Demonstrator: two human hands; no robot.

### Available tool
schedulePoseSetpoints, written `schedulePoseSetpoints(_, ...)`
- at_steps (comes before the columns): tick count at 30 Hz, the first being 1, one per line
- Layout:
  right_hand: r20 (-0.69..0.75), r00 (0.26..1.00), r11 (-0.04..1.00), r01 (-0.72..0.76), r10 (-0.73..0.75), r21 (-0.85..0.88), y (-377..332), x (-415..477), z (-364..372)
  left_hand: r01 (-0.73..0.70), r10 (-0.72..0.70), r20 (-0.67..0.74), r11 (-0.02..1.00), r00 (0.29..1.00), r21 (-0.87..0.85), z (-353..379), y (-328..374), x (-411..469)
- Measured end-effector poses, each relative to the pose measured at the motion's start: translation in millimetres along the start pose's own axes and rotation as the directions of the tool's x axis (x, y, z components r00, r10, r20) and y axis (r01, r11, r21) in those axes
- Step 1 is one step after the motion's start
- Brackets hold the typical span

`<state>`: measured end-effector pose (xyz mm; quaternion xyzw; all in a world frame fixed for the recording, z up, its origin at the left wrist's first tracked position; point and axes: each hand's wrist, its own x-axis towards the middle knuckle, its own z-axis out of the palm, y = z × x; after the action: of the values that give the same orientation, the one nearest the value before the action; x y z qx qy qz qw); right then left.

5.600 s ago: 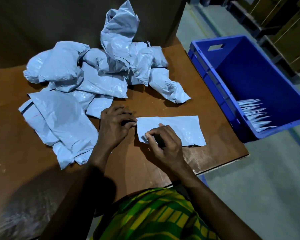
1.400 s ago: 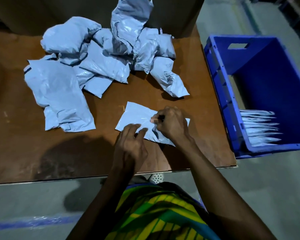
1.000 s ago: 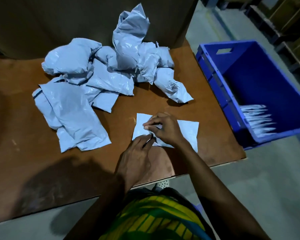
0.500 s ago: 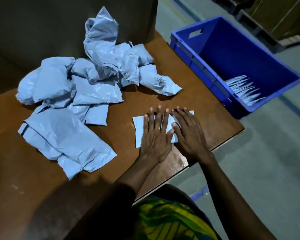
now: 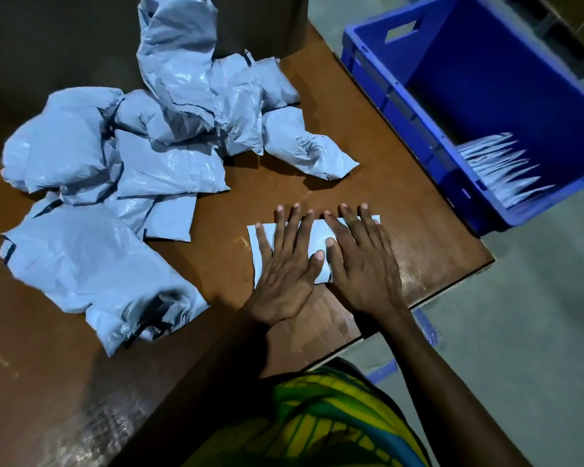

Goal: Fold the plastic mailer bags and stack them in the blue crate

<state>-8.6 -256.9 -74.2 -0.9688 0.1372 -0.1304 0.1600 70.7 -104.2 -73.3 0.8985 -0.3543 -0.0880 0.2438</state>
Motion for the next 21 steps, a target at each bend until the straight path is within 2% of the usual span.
schedulePoseSetpoints(2, 0.003, 1.0, 1.0, 0.001, -0.001, 0.013, 0.0, -3.8, -2.3, 0.002, -0.004, -0.1, 1.0, 0.995, -0.016, -1.7, -4.3, -11.0)
schedulePoseSetpoints(5, 0.0, 1.0, 1.0, 0.005, -0.005, 0.007, 0.5, -10.1, -4.3, 0.048, -0.031, -0.16, 0.993, 0.987, 0.106, -3.3, -8.8, -25.1)
schedulePoseSetpoints(8, 0.0, 1.0, 1.0, -0.007, 0.007, -0.009, -1.2, -10.3, -5.1, 0.076, -0.064, -0.079, 0.986, 0.995, 0.149, -8.1, -7.8, -21.5)
schedulePoseSetpoints(10, 0.054, 0.998, 1.0, -0.015, 0.015, 0.008, -2.4, -9.2, -8.0, 0.071, -0.071, -0.004, 0.992, 0.997, 0.105, -12.1, -12.4, -18.1)
schedulePoseSetpoints(12, 0.182, 0.982, 0.991, -0.06, 0.038, 0.119, 2.6, -2.7, -17.1, 0.09, -0.088, 0.059, 0.995, 0.994, -0.033, -21.6, -18.9, -11.3)
schedulePoseSetpoints(14, 0.36, 0.932, 0.97, -0.126, 0.044, 0.209, 8.2, 8.8, -35.0, 0.07, -0.067, 0.039, 0.994, 0.997, -0.084, -37.2, -23.5, -4.2)
schedulePoseSetpoints(16, 0.461, 0.887, 0.986, -0.088, 0.012, 0.145, 9.2, 22.1, -52.6, 0.062, -0.059, 0.048, 0.996, 0.997, -0.059, -54.7, -20.6, 4.1)
schedulePoseSetpoints(18, 0.506, 0.862, 0.996, -0.026, -0.022, 0.087, 5.4, 36.2, -67.2, 0.078, -0.07, 0.116, 0.995, 0.991, -0.065, -73.9, -13.5, 15.1)
schedulePoseSetpoints(20, 0.503, 0.864, 0.997, -0.008, -0.029, 0.072, -1.6, 48.8, -81.1, 0.063, -0.057, 0.143, 0.997, 0.988, -0.04, -90.1, -5.4, 23.5)
schedulePoseSetpoints(21, 0.467, 0.884, 0.998, -0.01, -0.021, 0.065, -4.5, 53.6, -88.1, 0.022, -0.021, 0.099, 1.0, 0.995, -0.01, -96.5, -2.1, 25.4)
